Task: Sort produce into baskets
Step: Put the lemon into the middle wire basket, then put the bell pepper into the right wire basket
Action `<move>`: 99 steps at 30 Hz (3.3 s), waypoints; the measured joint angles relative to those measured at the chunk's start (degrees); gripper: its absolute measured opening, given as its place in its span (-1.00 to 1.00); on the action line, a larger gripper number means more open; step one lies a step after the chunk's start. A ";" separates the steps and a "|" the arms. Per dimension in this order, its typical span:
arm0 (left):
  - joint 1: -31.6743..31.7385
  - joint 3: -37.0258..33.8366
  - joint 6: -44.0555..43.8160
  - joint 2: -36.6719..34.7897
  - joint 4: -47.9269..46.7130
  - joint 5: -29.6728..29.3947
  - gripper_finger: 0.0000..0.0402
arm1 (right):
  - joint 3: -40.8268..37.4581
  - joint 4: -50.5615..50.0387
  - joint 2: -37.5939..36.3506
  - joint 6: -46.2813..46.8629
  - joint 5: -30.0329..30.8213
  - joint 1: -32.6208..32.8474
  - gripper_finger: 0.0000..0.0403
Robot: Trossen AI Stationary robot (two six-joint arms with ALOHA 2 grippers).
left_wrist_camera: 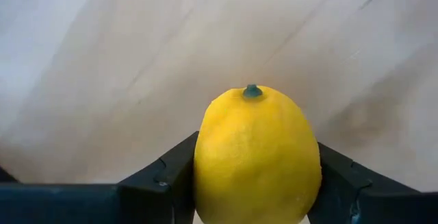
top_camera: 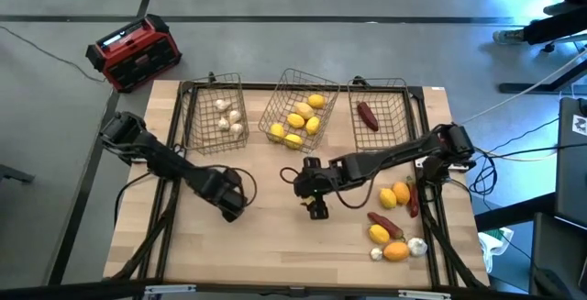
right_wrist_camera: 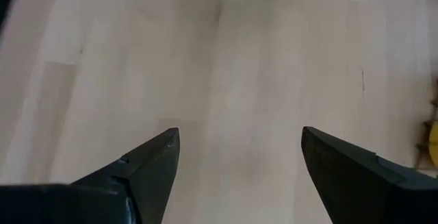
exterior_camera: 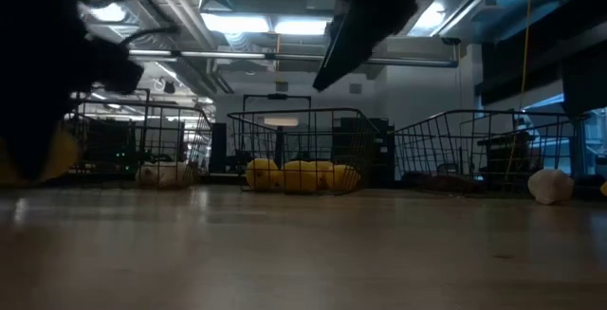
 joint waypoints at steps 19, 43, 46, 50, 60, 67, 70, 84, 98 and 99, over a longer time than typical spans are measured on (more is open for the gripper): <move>6.37 26.49 21.15 -0.02 -0.69 -16.21 -0.02 | 0.00 -8.42 -1.92 0.07 8.01 4.04 0.51; 35.30 28.83 54.58 3.56 22.40 -14.46 -0.01 | -10.14 -7.36 -7.46 6.52 11.44 6.59 0.51; 37.83 28.83 55.43 6.25 25.33 -13.33 -0.01 | -10.77 -7.47 -7.43 7.22 11.57 6.58 0.51; 40.63 28.83 55.50 9.51 27.69 -13.25 -0.01 | -10.86 -7.32 -7.43 7.28 11.59 6.58 0.51; 45.22 28.81 54.42 16.49 29.51 -13.16 -0.01 | -10.86 -6.88 -7.40 7.23 12.99 6.55 0.51; 47.13 28.81 49.88 19.18 30.12 -13.18 -0.01 | -10.86 -6.42 -7.38 7.19 14.59 6.55 0.51; 47.29 28.79 48.67 19.95 29.99 -13.25 -0.01 | -10.85 -6.43 -7.36 7.21 14.58 6.55 0.51; 46.88 28.77 48.62 20.28 29.13 -13.71 0.26 | -10.84 -5.30 -7.36 6.45 14.57 6.55 0.51; 42.71 29.49 49.81 12.45 27.02 -12.93 0.40 | -10.84 -5.55 -7.34 6.51 14.01 6.53 0.51; 41.77 29.49 49.83 11.01 26.90 -12.94 0.40 | -10.84 -5.51 -7.34 6.51 13.97 6.53 0.51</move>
